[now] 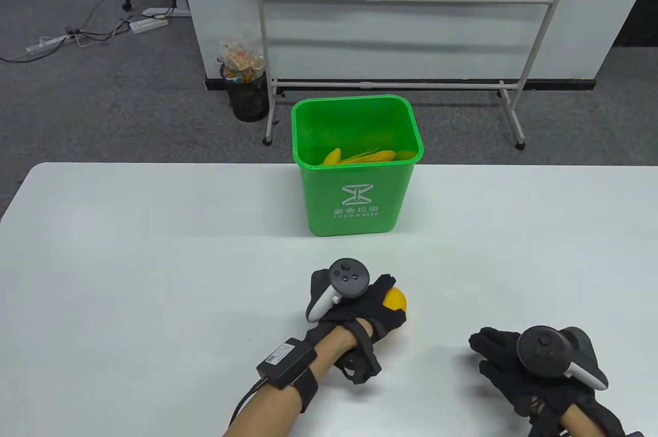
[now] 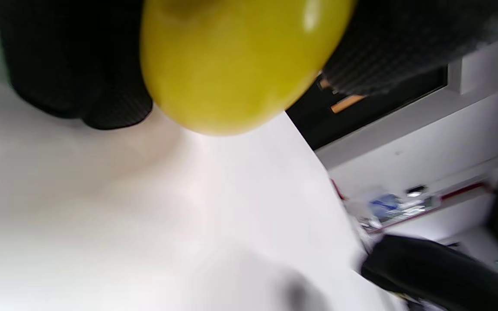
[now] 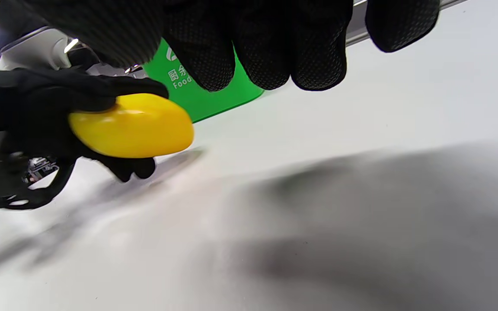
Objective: Toss fruit and vegetables into food waste bin
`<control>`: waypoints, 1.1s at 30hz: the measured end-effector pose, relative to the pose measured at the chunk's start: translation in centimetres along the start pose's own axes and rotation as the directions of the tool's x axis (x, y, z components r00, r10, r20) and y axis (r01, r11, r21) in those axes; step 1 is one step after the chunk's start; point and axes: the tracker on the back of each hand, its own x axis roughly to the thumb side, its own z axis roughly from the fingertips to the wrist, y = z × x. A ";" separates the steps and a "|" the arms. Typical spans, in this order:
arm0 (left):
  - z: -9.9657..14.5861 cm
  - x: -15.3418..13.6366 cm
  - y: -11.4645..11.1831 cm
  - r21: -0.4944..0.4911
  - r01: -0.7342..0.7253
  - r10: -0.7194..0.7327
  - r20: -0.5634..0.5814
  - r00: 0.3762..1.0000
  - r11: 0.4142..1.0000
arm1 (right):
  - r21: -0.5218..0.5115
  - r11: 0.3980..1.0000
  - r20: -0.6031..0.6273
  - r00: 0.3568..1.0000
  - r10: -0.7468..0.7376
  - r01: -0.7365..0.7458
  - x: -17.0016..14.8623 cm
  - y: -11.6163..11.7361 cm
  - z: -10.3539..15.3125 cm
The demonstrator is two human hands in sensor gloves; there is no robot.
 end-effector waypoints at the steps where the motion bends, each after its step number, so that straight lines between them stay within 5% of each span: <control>1: 0.8 -0.5 -0.7 -0.072 -0.117 0.121 0.050 0.991 0.991 | 0.002 1.000 0.002 1.000 0.002 -0.002 0.1 0.1 -0.1; 3: 2.3 -0.9 -2.1 -0.253 -0.351 0.389 0.119 0.914 0.902 | 0.007 1.000 0.006 1.000 0.002 -0.002 0.2 0.3 -0.2; 5: 3.7 0.4 -3.0 -0.444 -0.499 0.632 0.226 0.741 0.744 | 0.019 1.000 0.008 1.000 0.002 -0.003 0.4 0.5 -0.3; 7: 4.7 3.0 -2.2 -0.454 -0.511 0.669 0.324 0.669 0.730 | 0.031 0.999 0.008 1.000 0.008 -0.008 0.5 0.7 -0.5; 10: 4.9 9.7 2.6 -0.433 -0.526 0.681 0.497 0.538 0.732 | 0.038 0.999 0.013 1.000 0.011 -0.011 0.7 0.9 -0.7; 12: 4.3 15.2 8.4 -0.349 -0.595 0.656 0.615 0.438 0.724 | 0.046 0.999 0.012 1.000 0.013 -0.014 0.8 1.1 -0.8; 13: 3.8 17.2 11.4 -0.243 -0.649 0.618 0.649 0.443 0.721 | 0.052 0.999 0.010 1.000 0.014 -0.015 0.8 1.3 -0.9; 15: 2.3 18.5 16.3 0.037 -0.680 0.539 0.580 0.611 0.732 | 0.062 0.998 0.005 1.000 0.014 -0.014 0.9 1.4 -0.9; 17: 1.3 16.7 19.1 0.247 -0.599 0.462 0.440 0.770 0.762 | 0.066 0.998 0.005 1.000 0.014 -0.014 1.0 1.4 -0.9; 18: 1.6 15.3 19.4 0.307 -0.611 0.488 0.392 0.780 0.730 | 0.060 0.998 0.009 1.000 0.014 -0.014 1.1 1.3 -0.8; 21: 2.1 11.9 19.0 0.296 -0.712 0.563 0.452 0.692 0.637 | 0.041 0.999 0.028 1.000 0.001 -0.002 1.3 0.9 -0.5; 25: 3.3 8.6 18.2 0.231 -0.763 0.613 0.476 0.630 0.604 | 0.057 0.998 0.017 1.000 -0.003 0.002 0.9 1.1 -0.5; 30: 6.4 9.3 18.0 0.150 -0.777 0.555 0.620 0.555 0.611 | 0.045 0.999 0.015 1.000 -0.011 0.010 1.0 0.9 -0.6; 33: 9.2 11.4 17.4 0.146 -0.723 0.425 0.724 0.543 0.675 | 0.012 1.000 0.031 0.999 -0.009 0.009 1.5 0.7 -0.4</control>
